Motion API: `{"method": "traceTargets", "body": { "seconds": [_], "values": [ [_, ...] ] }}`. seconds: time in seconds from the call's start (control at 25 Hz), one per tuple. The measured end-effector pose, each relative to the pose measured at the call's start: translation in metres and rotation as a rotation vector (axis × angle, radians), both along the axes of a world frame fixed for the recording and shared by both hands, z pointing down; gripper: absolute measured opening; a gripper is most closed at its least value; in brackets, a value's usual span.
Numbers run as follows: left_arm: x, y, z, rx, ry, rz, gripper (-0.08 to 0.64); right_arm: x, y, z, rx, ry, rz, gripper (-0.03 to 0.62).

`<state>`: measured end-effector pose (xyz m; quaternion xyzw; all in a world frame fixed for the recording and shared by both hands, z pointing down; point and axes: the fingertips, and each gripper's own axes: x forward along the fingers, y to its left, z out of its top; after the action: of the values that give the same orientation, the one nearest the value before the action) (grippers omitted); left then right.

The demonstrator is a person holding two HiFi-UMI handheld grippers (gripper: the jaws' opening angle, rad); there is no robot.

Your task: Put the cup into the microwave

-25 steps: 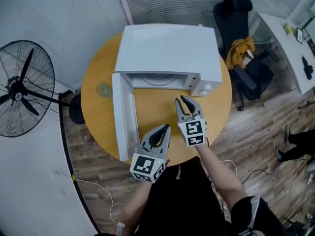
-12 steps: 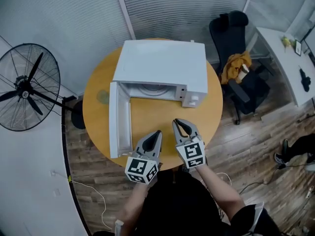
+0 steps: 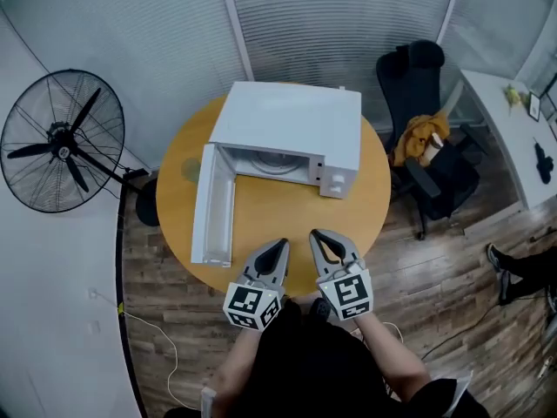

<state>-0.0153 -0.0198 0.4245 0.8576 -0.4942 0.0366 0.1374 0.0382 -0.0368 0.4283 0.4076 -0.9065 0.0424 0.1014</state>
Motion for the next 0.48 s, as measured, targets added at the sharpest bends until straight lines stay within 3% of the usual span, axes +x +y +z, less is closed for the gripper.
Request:
{"method": "traceTargets", "body": {
  "seconds": [0.48],
  "values": [
    [0.028, 0.040, -0.016, 0.036, -0.022, 0.000, -0.005, 0.036, 0.051, -0.033, 0.007, -0.077, -0.054, 0.009]
  ]
}}
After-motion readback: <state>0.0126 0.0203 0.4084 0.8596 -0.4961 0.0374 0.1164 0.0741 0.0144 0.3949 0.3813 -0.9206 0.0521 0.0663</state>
